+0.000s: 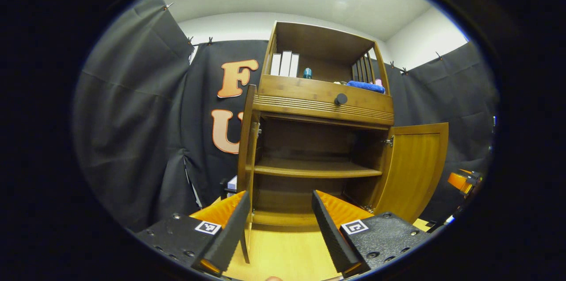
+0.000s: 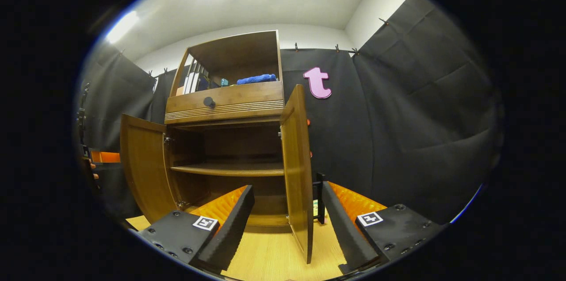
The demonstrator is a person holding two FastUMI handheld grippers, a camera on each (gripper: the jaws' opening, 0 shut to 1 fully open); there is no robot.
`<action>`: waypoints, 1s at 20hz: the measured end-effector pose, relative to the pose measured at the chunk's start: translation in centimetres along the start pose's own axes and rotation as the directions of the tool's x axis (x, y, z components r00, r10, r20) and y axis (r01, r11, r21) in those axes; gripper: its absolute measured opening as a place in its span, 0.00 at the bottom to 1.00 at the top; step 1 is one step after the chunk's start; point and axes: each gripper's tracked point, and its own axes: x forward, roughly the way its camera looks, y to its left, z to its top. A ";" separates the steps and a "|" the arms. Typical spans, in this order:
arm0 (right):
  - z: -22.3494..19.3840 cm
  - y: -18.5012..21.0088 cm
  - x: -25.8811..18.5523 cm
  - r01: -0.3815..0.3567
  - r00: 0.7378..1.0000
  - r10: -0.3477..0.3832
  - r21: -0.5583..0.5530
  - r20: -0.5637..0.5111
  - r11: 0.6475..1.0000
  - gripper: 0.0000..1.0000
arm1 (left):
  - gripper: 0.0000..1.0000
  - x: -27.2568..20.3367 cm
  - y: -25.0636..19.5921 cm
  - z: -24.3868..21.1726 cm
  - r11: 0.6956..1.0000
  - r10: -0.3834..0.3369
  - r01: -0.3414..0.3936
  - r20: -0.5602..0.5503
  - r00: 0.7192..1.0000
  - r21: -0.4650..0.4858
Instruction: Open the right door of the double-door shoe cabinet with the right hand, and open the left door with the left hand.
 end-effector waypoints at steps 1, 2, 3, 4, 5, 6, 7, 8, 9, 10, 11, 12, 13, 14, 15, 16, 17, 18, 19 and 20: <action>0.0 -0.2 -0.1 0.002 1.000 -0.002 0.000 0.002 1.000 0.91 | 0.82 0.1 -0.1 0.0 1.000 0.001 -0.001 0.000 1.000 0.003; -0.2 -0.6 -0.8 0.003 1.000 -0.003 0.001 0.004 1.000 0.92 | 0.82 0.0 -0.3 0.2 1.000 0.002 -0.002 0.004 1.000 0.008; -0.1 -0.7 -0.9 0.005 1.000 -0.005 0.001 0.007 1.000 0.92 | 0.82 0.0 -0.4 0.4 1.000 0.004 -0.004 0.009 1.000 0.013; -0.1 -0.8 -0.8 0.006 1.000 -0.006 0.002 0.010 1.000 0.92 | 0.82 0.0 -0.5 0.6 1.000 0.010 -0.010 0.013 1.000 0.020; -0.1 -0.9 -0.8 0.006 1.000 -0.006 0.003 0.011 1.000 0.92 | 0.84 0.0 -0.6 0.7 1.000 0.010 -0.010 0.019 1.000 0.026; -0.1 -1.0 -0.8 0.007 1.000 -0.007 0.005 0.011 1.000 0.92 | 0.87 -0.1 -0.7 0.9 0.999 0.009 -0.010 0.026 1.000 0.032; -0.1 -1.1 -0.8 0.006 1.000 -0.006 0.007 0.011 1.000 0.92 | 0.88 -0.1 -0.9 1.1 0.999 0.011 -0.012 0.033 0.999 0.037; -0.2 -1.1 -0.7 0.007 1.000 -0.007 0.009 0.011 1.000 0.92 | 0.88 -0.3 -1.0 1.3 0.999 0.008 -0.009 0.040 0.999 0.041; -0.2 -1.2 -0.8 0.008 1.000 -0.008 0.010 0.010 1.000 0.92 | 0.97 -0.3 -1.2 1.5 0.999 0.005 -0.007 0.045 0.999 0.044; -0.3 -1.2 -0.8 0.008 1.000 -0.008 0.010 0.008 1.000 0.91 | 0.88 -0.4 -1.3 1.5 0.999 0.007 -0.009 0.046 0.999 0.045; -0.4 -1.2 -0.8 0.008 1.000 -0.008 0.009 0.008 1.000 0.99 | 0.88 -0.4 -1.5 1.6 0.999 0.002 -0.004 0.046 0.999 0.048; -0.3 -1.3 -0.8 0.008 1.000 -0.008 0.009 0.009 1.000 0.91 | 0.88 -0.5 -1.7 1.6 0.999 -0.002 -0.001 0.047 0.999 0.052; -0.2 -1.3 -0.8 0.006 1.000 -0.006 0.009 0.011 1.000 0.92 | 0.88 -0.5 -1.7 1.8 0.998 -0.001 -0.001 0.050 0.999 0.055; -0.2 -1.3 -0.9 0.006 1.000 -0.006 0.010 0.013 1.000 0.92 | 0.93 -0.5 -1.8 1.9 0.998 -0.001 -0.002 0.049 0.999 0.058; -0.2 -1.3 -0.9 0.004 1.000 -0.005 0.010 0.014 1.000 0.92 | 0.88 -0.5 -1.9 1.8 0.998 -0.004 0.001 0.050 0.999 0.058; -0.1 -1.4 -0.9 0.005 1.000 -0.005 0.010 0.016 1.000 0.92 | 0.88 -0.5 -2.0 1.9 0.998 -0.006 0.003 0.049 0.999 0.058; -0.1 -1.6 -1.1 0.006 1.000 -0.006 0.010 0.018 1.000 0.91 | 0.88 -0.5 -2.1 1.9 0.998 -0.009 0.006 0.049 0.999 0.059; 0.0 -1.7 -1.1 0.008 1.000 -0.008 0.011 0.021 1.000 0.92 | 0.88 -0.6 -2.3 2.0 0.998 -0.015 0.012 0.051 0.999 0.059; 0.1 -1.9 -1.1 0.012 1.000 -0.012 0.012 0.026 1.000 0.92 | 0.88 -0.6 -2.5 2.0 0.998 -0.019 0.015 0.055 0.998 0.058; 0.2 -2.1 -1.2 0.017 0.999 -0.017 0.012 0.029 1.000 0.92 | 0.88 -0.6 -2.6 2.1 0.998 -0.020 0.017 0.059 0.998 0.059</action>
